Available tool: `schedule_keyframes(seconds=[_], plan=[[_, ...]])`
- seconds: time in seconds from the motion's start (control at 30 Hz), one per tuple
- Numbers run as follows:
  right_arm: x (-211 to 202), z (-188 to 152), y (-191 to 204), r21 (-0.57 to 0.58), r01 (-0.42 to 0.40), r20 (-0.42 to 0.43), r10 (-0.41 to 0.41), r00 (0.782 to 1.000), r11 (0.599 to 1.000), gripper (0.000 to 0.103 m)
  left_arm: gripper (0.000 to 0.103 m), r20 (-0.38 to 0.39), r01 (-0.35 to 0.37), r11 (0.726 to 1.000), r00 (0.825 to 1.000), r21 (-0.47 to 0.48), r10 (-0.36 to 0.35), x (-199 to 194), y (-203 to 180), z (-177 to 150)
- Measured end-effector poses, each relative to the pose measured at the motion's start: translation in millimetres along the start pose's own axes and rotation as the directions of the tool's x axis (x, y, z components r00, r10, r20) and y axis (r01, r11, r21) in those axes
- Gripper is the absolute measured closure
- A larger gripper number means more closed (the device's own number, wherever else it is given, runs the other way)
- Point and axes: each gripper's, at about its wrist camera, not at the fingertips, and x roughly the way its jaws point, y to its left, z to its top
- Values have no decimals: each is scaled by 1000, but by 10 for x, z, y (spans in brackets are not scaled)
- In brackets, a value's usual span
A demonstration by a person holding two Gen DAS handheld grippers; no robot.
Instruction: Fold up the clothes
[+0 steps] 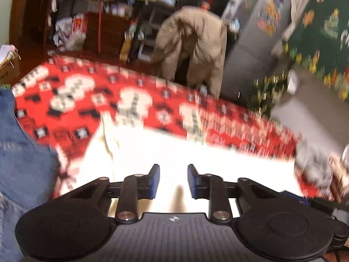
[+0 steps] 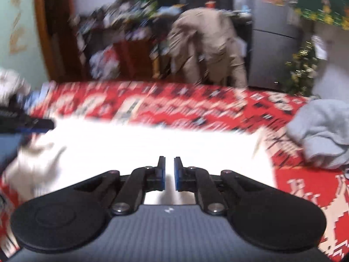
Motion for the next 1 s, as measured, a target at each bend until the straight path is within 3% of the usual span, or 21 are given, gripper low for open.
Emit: schedule_keyframes(seconds=[0.07,0.1,0.3,0.4,0.53,0.63,0.87,1.0], plan=[[22,-103,94,-22,2,-38,-3,999,1000,95,84,-38,-33,998,999,56,35,34,4,-94],[15,-156,130,-24,4,-51,-6,999,1000,95,90,-37,-50,995,998,86,54,14,16,-145],[-259,-309,32,42,-11,-109,16,994,999,97,90,-92,-73,982,992,175,90,-175,10,-275],[-431,-348,-55,75,-7,-97,14,995,997,95,90,-90,-78,985,992,155,92,-311,36,-304],[-628,-274,-205,147,7,8,-8,1000,989,92,82,-40,-45,992,998,117,50,-424,31,-243],[-536,-186,-255,167,12,41,-20,999,986,92,82,-15,-21,997,1000,77,22,-357,40,-188],[-75,-163,-168,98,26,4,-26,1000,995,92,83,-43,-41,999,998,32,42,3,85,-142],[-94,-280,-159,45,59,-26,-58,998,997,92,85,-42,-38,997,998,65,41,-121,125,-286]])
